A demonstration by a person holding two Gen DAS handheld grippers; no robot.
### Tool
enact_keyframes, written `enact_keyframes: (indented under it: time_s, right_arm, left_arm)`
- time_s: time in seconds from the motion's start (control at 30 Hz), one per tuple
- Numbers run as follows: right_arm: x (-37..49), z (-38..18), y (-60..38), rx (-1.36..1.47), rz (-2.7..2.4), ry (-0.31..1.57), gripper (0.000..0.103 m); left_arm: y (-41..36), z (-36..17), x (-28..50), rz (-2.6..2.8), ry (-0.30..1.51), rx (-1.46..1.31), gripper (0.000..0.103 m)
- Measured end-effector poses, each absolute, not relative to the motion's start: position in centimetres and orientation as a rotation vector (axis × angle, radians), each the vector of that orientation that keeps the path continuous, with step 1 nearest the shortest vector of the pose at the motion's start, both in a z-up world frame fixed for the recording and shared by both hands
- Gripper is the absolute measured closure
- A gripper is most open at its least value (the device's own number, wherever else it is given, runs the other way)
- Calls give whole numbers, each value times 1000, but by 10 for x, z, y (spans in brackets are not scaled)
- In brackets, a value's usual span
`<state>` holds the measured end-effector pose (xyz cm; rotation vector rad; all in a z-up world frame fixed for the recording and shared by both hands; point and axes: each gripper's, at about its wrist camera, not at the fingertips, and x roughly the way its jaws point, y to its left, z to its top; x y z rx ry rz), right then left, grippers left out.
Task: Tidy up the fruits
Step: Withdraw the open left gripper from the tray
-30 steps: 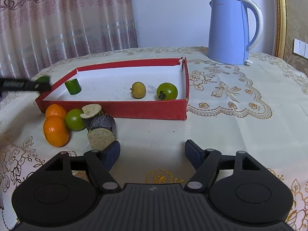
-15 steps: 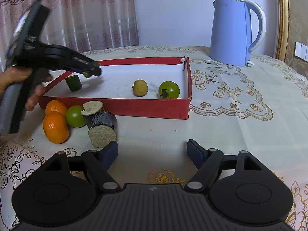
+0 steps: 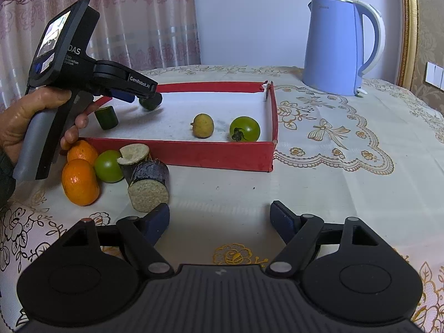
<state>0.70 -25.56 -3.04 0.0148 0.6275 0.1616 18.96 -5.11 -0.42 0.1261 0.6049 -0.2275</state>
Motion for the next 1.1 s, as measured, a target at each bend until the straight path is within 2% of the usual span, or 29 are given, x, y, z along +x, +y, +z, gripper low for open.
enact_keyframes:
  time_s: [0.13,0.2,0.33,0.43,0.5,0.7,1.1]
  right_arm:
    - [7,-31,-256,14,162,628,23]
    - [7,-31,-255,13,161,628,23]
    - [7,-31,-255,8,162,629,22]
    - [7,-32,-255,4,163,630,21]
    - [8,-32,-254,1,155,634,15]
    - [9,-32,-255,-1,151,638,14]
    - [8,-32,-253,-16,147,642,14]
  left_arm:
    - [-52,-2,181,-219,578,153,37]
    - [-51,1,176,-215,566,149,36]
    - [-46,9,162,-204,540,144,26]
    - [-40,15,146,-204,520,147,26]
    - [-33,18,133,-206,512,133,24]
    - [-3,19,75,-203,471,109,16]
    - [43,-1,20,-156,511,37,12]
